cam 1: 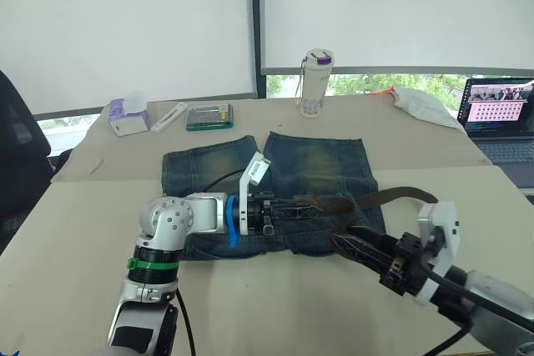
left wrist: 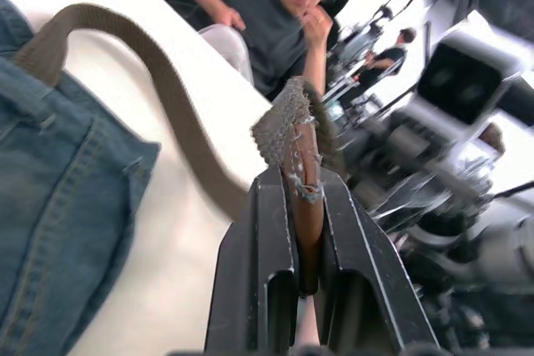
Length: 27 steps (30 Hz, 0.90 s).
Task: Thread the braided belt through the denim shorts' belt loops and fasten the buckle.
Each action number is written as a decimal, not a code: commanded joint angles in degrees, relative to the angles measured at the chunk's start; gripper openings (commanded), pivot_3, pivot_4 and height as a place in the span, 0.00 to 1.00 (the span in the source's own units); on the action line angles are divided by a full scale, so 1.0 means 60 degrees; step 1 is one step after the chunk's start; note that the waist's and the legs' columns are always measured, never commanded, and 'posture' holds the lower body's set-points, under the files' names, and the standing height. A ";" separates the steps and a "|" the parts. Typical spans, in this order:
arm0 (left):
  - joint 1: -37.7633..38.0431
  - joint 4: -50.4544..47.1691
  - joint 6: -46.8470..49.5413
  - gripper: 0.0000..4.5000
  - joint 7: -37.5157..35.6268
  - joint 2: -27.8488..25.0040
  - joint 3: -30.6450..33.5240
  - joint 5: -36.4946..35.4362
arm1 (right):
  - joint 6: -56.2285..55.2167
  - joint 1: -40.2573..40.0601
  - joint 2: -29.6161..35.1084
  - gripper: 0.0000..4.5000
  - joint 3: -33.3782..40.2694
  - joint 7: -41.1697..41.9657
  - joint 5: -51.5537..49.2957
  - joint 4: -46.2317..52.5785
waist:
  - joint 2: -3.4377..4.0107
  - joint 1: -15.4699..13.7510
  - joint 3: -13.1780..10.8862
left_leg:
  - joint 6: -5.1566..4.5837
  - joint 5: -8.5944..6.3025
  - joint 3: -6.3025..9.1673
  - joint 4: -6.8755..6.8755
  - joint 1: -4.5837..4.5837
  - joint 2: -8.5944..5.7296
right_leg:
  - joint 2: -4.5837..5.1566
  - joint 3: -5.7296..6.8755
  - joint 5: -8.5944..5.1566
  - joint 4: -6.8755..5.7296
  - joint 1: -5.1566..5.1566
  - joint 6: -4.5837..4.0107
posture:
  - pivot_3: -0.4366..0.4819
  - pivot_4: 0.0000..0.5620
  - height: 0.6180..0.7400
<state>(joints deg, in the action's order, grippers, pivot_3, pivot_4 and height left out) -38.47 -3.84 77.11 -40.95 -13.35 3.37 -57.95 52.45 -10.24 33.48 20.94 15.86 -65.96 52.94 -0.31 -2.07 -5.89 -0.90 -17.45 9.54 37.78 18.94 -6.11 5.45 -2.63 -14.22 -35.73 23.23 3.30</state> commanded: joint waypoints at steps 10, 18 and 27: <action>-0.0201 -0.0042 -0.0234 0.00 -0.0147 -0.0832 -0.0865 0.0709 | -0.1540 0.0448 0.1648 0.41 0.1997 -0.1225 -0.1356 0.0162 | -0.0003 -0.0015 -0.0002 | 0.0003 0.0001 -0.0002 -0.0002 0.0003 -0.0001 | -0.0005 0.0003 0.0000 0.0008 -0.0003 0.0000 | 0.48 0.27 1.00; -0.0365 -0.0014 -0.0288 0.00 -0.0047 -0.0898 -0.0770 0.0799 | -0.0841 -0.1124 0.3772 0.41 0.2178 0.0527 0.1164 0.0519 | -0.0011 -0.0100 -0.0012 | 0.0002 0.0001 -0.0003 0.0001 0.0013 -0.0012 | -0.0002 0.0013 -0.0002 0.0015 0.0000 0.0002 | 0.48 0.27 1.00; -0.0362 -0.0051 -0.0486 0.00 -0.0301 -0.0896 -0.0832 0.0831 | -0.1630 -0.2973 0.3506 0.41 0.2499 0.1632 0.4431 -0.0323 | -0.0057 -0.0021 -0.0036 | 0.0007 0.0004 -0.0009 0.0009 0.0005 -0.0007 | -0.0013 0.0019 0.0001 0.0051 -0.0021 0.0002 | 0.48 0.27 1.00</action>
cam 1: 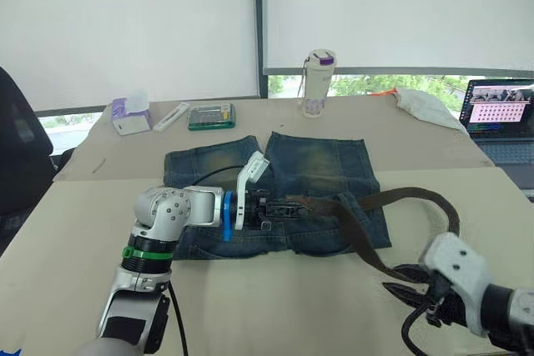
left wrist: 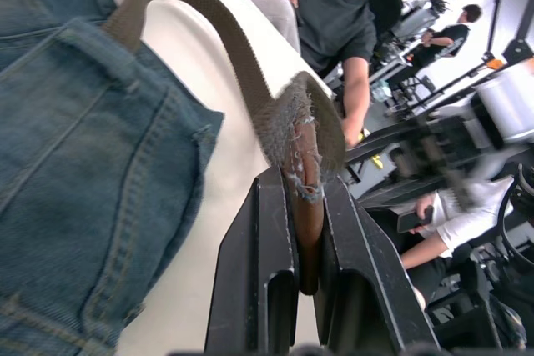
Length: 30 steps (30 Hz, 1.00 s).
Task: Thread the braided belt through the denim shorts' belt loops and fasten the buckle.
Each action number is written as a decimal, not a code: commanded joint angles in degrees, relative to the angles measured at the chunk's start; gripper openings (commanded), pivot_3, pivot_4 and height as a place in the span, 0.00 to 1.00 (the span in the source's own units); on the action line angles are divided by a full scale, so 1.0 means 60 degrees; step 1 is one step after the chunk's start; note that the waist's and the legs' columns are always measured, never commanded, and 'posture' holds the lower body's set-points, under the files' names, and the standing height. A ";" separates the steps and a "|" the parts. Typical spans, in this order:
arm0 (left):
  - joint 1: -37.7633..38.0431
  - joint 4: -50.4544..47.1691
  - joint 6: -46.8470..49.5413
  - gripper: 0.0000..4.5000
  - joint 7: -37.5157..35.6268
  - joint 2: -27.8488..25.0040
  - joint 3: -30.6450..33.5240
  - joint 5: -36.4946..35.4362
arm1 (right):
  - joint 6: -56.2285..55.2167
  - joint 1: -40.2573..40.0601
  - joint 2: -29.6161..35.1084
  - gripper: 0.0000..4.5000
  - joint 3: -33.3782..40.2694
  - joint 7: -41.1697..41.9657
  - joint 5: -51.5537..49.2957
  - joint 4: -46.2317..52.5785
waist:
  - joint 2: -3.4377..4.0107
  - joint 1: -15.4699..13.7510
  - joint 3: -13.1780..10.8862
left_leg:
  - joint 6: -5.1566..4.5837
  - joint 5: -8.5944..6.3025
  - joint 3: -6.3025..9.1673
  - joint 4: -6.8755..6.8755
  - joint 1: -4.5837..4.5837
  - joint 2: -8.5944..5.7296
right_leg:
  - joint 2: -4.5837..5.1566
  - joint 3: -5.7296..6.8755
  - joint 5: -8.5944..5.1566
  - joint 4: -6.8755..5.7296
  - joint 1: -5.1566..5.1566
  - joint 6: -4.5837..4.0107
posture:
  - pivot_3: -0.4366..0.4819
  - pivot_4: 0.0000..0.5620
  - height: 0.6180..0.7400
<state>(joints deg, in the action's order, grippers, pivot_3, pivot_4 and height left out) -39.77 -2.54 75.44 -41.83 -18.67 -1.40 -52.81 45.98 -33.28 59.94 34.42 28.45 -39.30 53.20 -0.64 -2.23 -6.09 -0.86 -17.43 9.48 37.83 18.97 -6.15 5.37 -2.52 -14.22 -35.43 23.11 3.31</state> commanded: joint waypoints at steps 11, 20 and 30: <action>-0.0204 -0.0188 -0.0026 0.00 0.0161 0.0212 0.0075 -0.0106 | -0.0902 0.3024 -0.2507 0.41 -0.0100 -0.1597 -0.2513 0.0020 | 0.0023 -0.0017 0.0000 | -0.0007 -0.0009 0.0002 -0.0007 0.0002 0.0008 | 0.0014 -0.0015 0.0005 0.0010 0.0002 -0.0002 | 0.48 0.27 1.00; -0.0425 0.0034 0.0707 0.00 0.0280 0.0649 0.0849 -0.1013 | -0.0832 0.3501 -0.3740 0.41 -0.2736 -0.2219 -0.3780 0.0040 | 0.0028 0.0016 0.0005 | -0.0003 -0.0008 0.0003 -0.0006 0.0012 0.0017 | 0.0014 -0.0015 0.0005 0.0003 0.0017 -0.0004 | 0.48 0.27 1.00; -0.0292 -0.0196 0.1125 0.00 0.0370 0.0549 0.1057 -0.1567 | -0.1340 0.4023 -0.5432 0.41 -0.3343 -0.3066 -0.4401 -0.0632 | 0.0094 0.0021 0.0046 | -0.0002 -0.0008 0.0002 -0.0013 0.0003 0.0012 | 0.0007 -0.0018 0.0005 -0.0013 0.0025 -0.0004 | 0.48 0.27 1.00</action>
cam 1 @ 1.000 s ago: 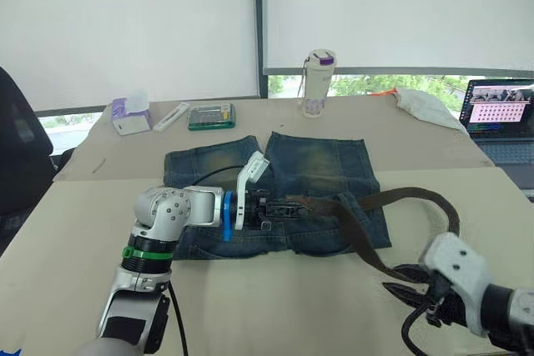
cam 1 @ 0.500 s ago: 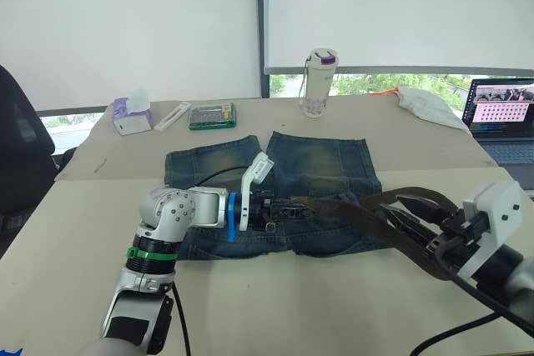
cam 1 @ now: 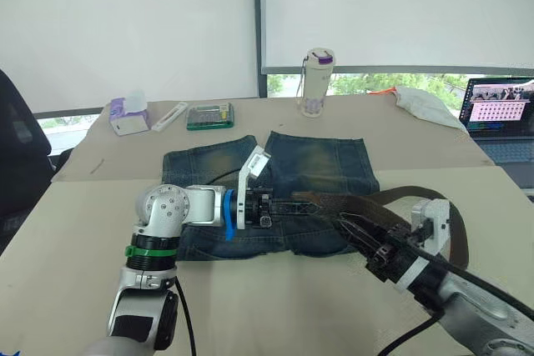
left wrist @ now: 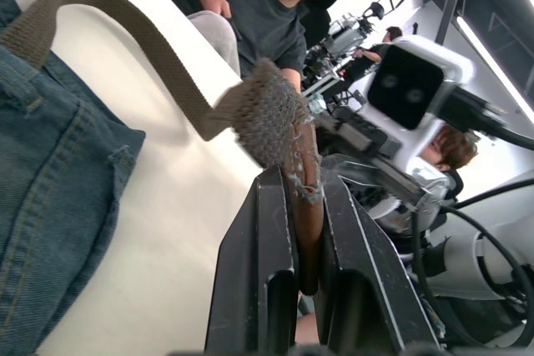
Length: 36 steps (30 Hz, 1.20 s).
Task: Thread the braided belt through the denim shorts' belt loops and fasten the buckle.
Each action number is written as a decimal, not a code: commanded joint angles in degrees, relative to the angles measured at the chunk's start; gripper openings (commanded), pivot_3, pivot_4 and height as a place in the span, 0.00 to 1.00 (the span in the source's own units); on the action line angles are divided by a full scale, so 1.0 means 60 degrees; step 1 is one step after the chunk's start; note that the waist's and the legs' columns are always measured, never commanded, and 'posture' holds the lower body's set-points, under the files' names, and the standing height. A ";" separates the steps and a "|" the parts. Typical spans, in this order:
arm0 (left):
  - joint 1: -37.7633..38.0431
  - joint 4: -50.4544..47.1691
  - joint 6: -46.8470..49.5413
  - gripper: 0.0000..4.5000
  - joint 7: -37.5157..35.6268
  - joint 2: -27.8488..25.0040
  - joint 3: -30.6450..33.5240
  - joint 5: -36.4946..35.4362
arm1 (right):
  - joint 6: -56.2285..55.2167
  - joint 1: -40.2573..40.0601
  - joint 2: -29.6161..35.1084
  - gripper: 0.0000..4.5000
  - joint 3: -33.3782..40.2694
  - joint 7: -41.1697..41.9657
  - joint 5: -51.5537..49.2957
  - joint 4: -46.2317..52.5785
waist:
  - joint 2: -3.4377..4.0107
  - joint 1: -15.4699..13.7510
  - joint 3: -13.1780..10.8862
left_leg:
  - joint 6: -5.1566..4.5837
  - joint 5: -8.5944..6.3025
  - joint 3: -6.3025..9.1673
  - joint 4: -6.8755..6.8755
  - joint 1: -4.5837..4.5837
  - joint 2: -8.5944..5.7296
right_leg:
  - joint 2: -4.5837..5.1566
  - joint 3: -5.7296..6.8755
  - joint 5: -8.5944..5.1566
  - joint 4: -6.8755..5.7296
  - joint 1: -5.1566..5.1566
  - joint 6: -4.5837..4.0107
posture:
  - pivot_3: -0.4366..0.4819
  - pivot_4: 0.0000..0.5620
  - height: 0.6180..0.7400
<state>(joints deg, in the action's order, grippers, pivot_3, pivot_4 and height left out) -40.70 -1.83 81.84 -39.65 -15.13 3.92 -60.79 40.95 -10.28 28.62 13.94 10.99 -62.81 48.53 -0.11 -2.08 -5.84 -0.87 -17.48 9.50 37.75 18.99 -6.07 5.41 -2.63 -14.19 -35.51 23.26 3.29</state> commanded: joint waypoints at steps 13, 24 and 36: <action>-0.0296 -0.0055 0.0307 0.00 0.0424 0.0254 0.0822 -0.0951 | -0.0502 0.0229 -0.0642 0.41 -0.0602 -0.0429 -0.1110 -0.0121 | 0.0017 0.0015 0.0010 | 0.0000 0.0000 0.0000 -0.0001 -0.0002 -0.0002 | -0.0003 0.0001 0.0000 -0.0009 0.0005 0.0000 | 0.48 0.27 1.00; -0.0228 -0.0116 0.0584 0.00 0.0637 0.0250 0.0942 -0.1327 | -0.1044 0.0352 -0.1013 0.41 -0.0746 -0.0602 -0.1817 -0.0194 | 0.0017 0.0100 0.0010 | 0.0001 0.0000 0.0000 -0.0003 -0.0002 0.0000 | -0.0005 0.0002 -0.0001 -0.0021 0.0011 0.0000 | 0.48 0.27 1.00; -0.0169 -0.0047 0.0544 0.00 0.0663 0.0125 0.0898 -0.1410 | -0.1852 0.0331 -0.0990 0.41 -0.0272 -0.0449 -0.3181 0.0052 | 0.0017 0.0177 0.0010 | 0.0001 -0.0001 0.0001 -0.0007 -0.0003 0.0000 | -0.0007 0.0002 -0.0001 -0.0023 0.0015 0.0000 | 0.48 0.27 1.00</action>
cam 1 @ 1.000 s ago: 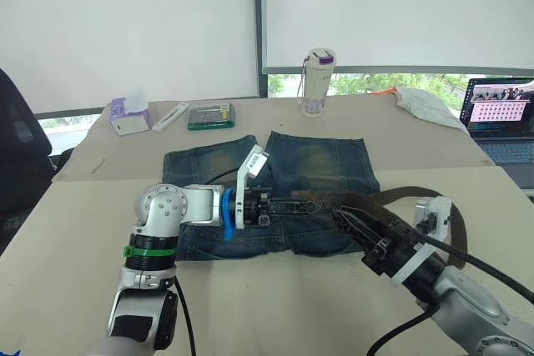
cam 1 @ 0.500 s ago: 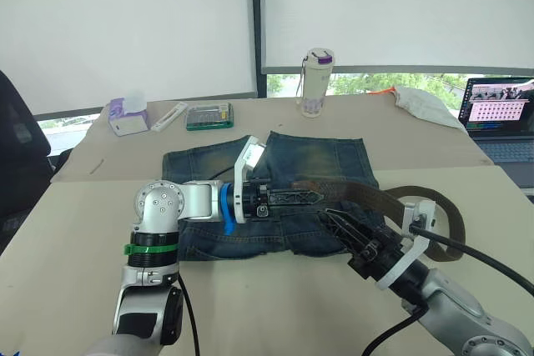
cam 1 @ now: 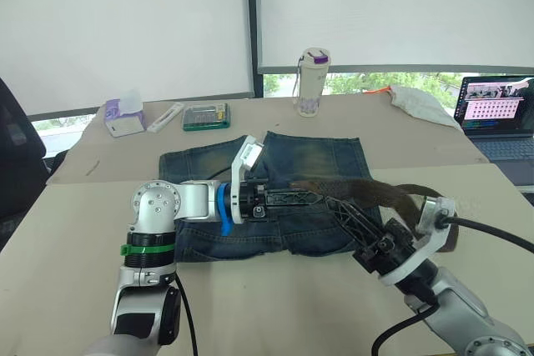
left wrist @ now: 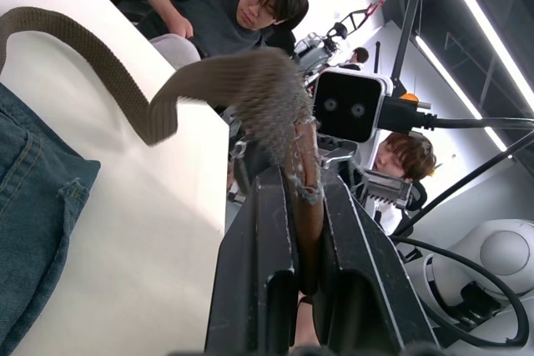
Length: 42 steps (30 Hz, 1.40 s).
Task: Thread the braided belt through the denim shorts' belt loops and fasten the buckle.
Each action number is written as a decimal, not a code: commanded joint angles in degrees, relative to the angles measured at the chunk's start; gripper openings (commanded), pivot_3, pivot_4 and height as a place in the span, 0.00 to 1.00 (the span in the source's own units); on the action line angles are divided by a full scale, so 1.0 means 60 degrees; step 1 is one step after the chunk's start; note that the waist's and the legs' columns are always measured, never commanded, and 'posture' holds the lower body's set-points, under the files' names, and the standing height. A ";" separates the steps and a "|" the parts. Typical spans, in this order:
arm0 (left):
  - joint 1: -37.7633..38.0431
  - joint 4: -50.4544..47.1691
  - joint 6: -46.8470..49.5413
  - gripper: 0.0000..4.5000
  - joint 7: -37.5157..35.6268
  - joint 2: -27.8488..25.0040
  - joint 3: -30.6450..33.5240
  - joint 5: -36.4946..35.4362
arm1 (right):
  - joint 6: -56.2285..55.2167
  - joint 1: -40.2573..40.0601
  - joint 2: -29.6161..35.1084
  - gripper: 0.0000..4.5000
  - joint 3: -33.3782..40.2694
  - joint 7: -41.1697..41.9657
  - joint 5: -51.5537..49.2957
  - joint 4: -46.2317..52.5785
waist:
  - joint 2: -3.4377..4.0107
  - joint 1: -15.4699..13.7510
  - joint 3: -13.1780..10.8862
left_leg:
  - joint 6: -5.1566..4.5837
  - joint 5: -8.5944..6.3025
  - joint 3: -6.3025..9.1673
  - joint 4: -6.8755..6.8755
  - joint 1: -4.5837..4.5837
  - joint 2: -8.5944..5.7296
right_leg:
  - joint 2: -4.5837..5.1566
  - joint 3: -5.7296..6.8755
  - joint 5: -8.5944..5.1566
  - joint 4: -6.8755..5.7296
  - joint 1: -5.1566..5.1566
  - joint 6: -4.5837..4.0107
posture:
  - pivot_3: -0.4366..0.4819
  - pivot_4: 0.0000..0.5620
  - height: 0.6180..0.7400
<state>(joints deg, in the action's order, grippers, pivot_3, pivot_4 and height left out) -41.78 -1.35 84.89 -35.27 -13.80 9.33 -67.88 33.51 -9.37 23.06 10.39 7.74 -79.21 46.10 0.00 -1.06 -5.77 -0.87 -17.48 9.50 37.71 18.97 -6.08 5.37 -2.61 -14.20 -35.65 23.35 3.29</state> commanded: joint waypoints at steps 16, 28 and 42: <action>0.0244 -0.0443 -0.0243 0.00 -0.0007 -0.0087 -0.0317 -0.0065 | -0.0578 0.0495 0.0688 0.01 0.0079 -0.0623 -0.0076 0.0416 | 0.0001 0.0040 0.0000 | 0.0001 0.0000 0.0000 -0.0002 -0.0001 -0.0002 | 0.0000 -0.0001 0.0000 0.0000 0.0002 0.0000 | 0.48 0.27 1.00; 0.0348 -0.0629 -0.0454 0.00 -0.0018 -0.0090 -0.0445 0.0010 | -0.0408 0.0256 0.1571 0.24 -0.0082 -0.0570 -0.0027 0.0390 | -0.0005 0.0038 -0.0003 | 0.0001 0.0000 0.0000 -0.0003 0.0001 -0.0002 | 0.0001 -0.0002 -0.0001 0.0005 0.0000 0.0000 | 0.48 0.27 1.00; 0.0362 -0.0642 -0.0658 0.00 -0.0096 -0.0199 -0.0584 0.0016 | -0.0467 0.0228 0.1999 0.01 0.0195 -0.0489 0.0075 0.0274 | -0.0008 0.0029 -0.0005 | 0.0000 0.0000 -0.0001 -0.0002 0.0002 -0.0002 | 0.0001 -0.0002 -0.0001 0.0011 -0.0002 0.0000 | 0.48 0.27 1.00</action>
<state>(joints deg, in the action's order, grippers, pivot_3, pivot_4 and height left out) -39.32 -3.28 82.38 -34.78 -14.73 5.67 -67.16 30.98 -8.04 34.56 10.22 4.34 -78.36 46.61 -0.05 -0.89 -5.80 -0.86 -17.48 9.50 37.70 18.98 -6.09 5.38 -2.63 -14.20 -35.58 23.33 3.29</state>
